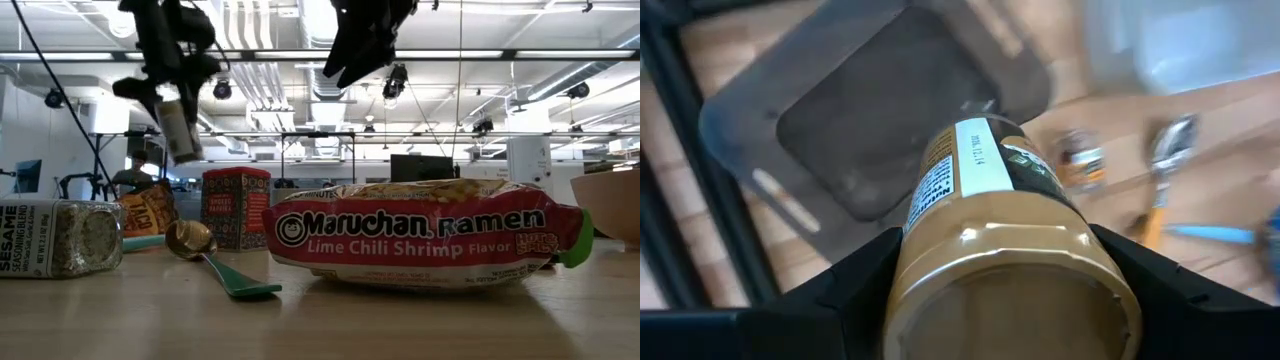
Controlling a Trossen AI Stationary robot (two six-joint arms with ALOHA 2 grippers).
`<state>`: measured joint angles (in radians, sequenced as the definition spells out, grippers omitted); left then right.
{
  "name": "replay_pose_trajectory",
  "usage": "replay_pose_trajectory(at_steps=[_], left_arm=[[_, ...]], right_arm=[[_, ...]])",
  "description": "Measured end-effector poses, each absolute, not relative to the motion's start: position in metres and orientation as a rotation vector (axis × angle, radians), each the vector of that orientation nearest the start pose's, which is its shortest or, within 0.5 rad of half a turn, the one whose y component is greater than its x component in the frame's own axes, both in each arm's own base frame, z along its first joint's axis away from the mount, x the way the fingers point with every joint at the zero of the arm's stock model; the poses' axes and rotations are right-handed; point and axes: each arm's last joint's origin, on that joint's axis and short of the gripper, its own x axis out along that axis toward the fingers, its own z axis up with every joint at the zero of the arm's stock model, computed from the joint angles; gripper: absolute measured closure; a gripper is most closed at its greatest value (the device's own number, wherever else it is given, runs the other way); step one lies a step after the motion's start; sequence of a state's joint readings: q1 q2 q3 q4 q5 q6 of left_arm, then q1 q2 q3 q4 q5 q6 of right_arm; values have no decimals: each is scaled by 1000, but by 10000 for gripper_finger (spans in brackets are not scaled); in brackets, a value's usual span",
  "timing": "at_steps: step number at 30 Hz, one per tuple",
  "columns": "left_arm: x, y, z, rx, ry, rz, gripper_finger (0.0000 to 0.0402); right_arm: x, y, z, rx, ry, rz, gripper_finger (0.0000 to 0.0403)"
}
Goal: Pick & Place Food Item
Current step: Put the gold seasoning bottle into the black bin
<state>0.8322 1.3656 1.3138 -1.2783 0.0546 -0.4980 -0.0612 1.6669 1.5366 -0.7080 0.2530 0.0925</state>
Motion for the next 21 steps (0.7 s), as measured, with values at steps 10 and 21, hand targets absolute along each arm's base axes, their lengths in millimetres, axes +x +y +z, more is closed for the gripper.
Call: replay_pose_trajectory(at_steps=[10,21], left_arm=[[168,209,274,-1020,1255,1020,135],[158,226,258,-958,1359,954,135]], right_arm=[[358,-27,321,7,845,-331,33],[358,-27,321,6,845,-332,33]])
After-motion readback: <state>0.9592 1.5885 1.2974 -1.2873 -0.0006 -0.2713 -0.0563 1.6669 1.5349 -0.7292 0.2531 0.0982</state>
